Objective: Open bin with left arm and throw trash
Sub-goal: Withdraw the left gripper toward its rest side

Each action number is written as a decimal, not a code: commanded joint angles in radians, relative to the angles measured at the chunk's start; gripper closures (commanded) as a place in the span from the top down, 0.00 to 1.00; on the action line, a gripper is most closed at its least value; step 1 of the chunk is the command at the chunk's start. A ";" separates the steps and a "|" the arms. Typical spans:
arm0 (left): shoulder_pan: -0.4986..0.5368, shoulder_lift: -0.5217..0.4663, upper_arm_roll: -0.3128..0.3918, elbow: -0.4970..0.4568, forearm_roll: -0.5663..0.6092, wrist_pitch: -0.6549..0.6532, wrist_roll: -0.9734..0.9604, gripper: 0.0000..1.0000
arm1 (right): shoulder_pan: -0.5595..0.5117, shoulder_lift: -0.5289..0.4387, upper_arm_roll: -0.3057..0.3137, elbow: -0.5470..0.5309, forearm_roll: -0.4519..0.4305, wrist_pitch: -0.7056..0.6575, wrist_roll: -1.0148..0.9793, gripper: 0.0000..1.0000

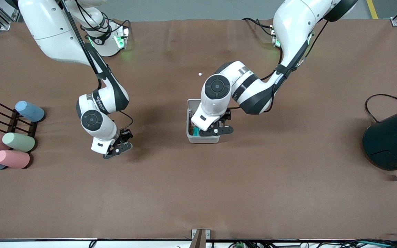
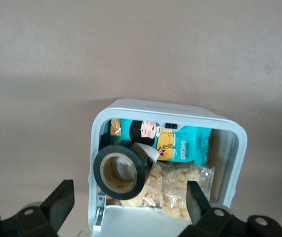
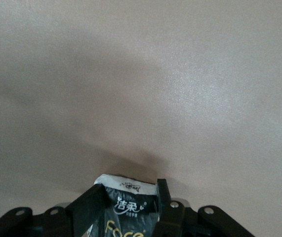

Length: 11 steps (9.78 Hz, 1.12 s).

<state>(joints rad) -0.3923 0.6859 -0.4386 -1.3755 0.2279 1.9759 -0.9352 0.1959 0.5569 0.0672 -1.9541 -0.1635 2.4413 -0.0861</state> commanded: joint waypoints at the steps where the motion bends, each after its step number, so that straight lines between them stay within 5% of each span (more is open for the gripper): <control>1: 0.070 -0.064 0.001 0.010 0.043 -0.090 0.102 1.00 | -0.015 -0.005 0.011 -0.025 -0.017 0.019 0.006 0.33; 4: 0.238 -0.219 -0.008 0.001 0.027 -0.289 0.411 1.00 | -0.015 -0.006 0.011 -0.016 -0.013 0.009 0.016 0.17; 7: 0.473 -0.380 -0.034 -0.052 -0.122 -0.437 0.660 1.00 | -0.015 -0.011 0.016 0.023 -0.011 -0.019 0.016 0.14; 11: 0.582 -0.641 -0.037 -0.219 -0.212 -0.477 0.729 1.00 | 0.005 -0.022 0.025 0.182 0.123 -0.221 0.016 0.14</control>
<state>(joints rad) 0.1554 0.1851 -0.4672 -1.4659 0.0630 1.4923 -0.2282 0.1988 0.5519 0.0843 -1.8172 -0.0917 2.2821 -0.0803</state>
